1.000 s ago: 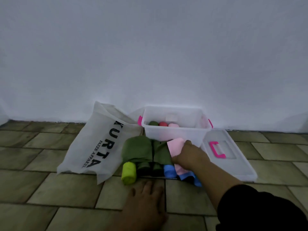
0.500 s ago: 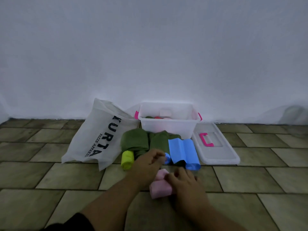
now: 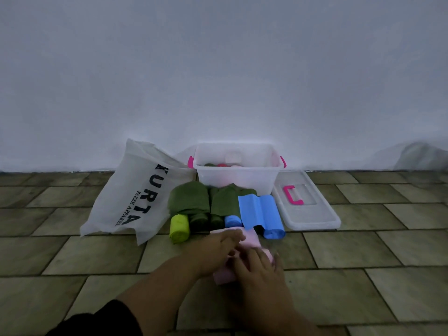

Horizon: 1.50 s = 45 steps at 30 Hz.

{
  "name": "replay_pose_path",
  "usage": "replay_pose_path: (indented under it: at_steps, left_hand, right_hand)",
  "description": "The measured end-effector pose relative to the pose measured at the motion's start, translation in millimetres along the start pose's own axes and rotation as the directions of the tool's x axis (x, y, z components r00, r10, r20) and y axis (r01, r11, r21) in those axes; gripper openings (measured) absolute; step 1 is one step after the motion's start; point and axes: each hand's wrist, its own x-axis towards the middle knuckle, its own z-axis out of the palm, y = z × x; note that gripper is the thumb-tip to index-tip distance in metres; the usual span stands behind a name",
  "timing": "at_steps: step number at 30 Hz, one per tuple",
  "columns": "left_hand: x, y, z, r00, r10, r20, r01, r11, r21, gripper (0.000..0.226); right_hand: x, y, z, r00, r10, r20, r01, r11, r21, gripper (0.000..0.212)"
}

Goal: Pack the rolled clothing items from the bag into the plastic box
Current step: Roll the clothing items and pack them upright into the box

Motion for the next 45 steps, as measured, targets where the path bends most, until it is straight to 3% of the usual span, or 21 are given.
replay_pose_path:
  at_steps: [2,5,7,9,12,14,21,24,31,34,38,41,43,45]
  left_hand:
    - [2,-6,0,0.995,-0.101,0.009,0.097,0.972,0.213,0.077]
    - [8,-6,-3,0.986,-0.162,-0.031,0.165,0.977,0.135,0.057]
    - [11,-5,-5,0.980,-0.197,-0.019,0.198,0.972,0.126,0.057]
    - [15,-6,-5,0.971,-0.237,-0.031,0.238,0.954,0.183,0.064]
    - [17,-10,-4,0.969,-0.245,-0.043,0.248,0.936,0.250,0.069]
    - [17,-11,-4,0.971,-0.235,-0.036,0.236,0.941,0.242,0.071]
    - [23,-13,-4,0.963,-0.250,0.103,0.249,0.968,0.021,0.094]
    - [24,-15,-3,0.966,-0.243,0.086,0.240,0.970,0.046,0.095]
    - [21,-13,-6,0.968,-0.252,0.001,0.248,0.952,0.180,0.094]
    - [20,-13,-4,0.977,-0.214,-0.008,0.210,0.949,0.235,0.079]
    - [16,-14,3,0.989,-0.151,-0.002,0.144,0.943,0.299,0.055]
    - [8,-26,6,0.997,0.021,-0.073,0.007,0.932,0.361,0.039]
    - [-2,-36,10,0.961,0.198,-0.193,-0.097,0.894,0.437,0.034]
    - [-11,-43,17,0.920,0.323,-0.222,-0.173,0.842,0.511,0.034]
  right_hand:
    - [0,-3,1,0.995,0.032,-0.093,-0.029,0.999,0.034,0.073]
    - [14,-6,6,0.993,0.106,-0.044,-0.101,0.988,0.118,0.078]
    - [25,-8,10,0.986,0.162,0.051,-0.167,0.975,0.144,0.083]
    - [35,-8,10,0.976,0.181,0.124,-0.198,0.971,0.133,0.075]
    - [40,-6,6,0.976,0.148,0.162,-0.166,0.980,0.110,0.059]
    - [37,-5,6,0.980,0.109,0.167,-0.131,0.984,0.123,0.060]
    - [27,1,1,0.987,-0.015,0.162,-0.002,0.995,0.103,0.054]
    - [26,7,-5,0.987,-0.094,0.131,0.080,0.991,0.112,0.049]
    - [36,25,-25,0.941,-0.101,0.324,0.038,0.980,0.196,0.064]
    - [46,30,-33,0.897,-0.102,0.430,-0.012,0.967,0.255,0.046]
    - [56,31,-34,0.856,-0.087,0.510,-0.092,0.945,0.314,0.042]
    - [57,34,-32,0.856,-0.072,0.512,-0.120,0.936,0.332,0.043]
    - [57,35,-30,0.852,-0.055,0.521,-0.138,0.936,0.324,0.042]
    - [56,35,-26,0.855,-0.042,0.517,-0.151,0.933,0.325,0.040]
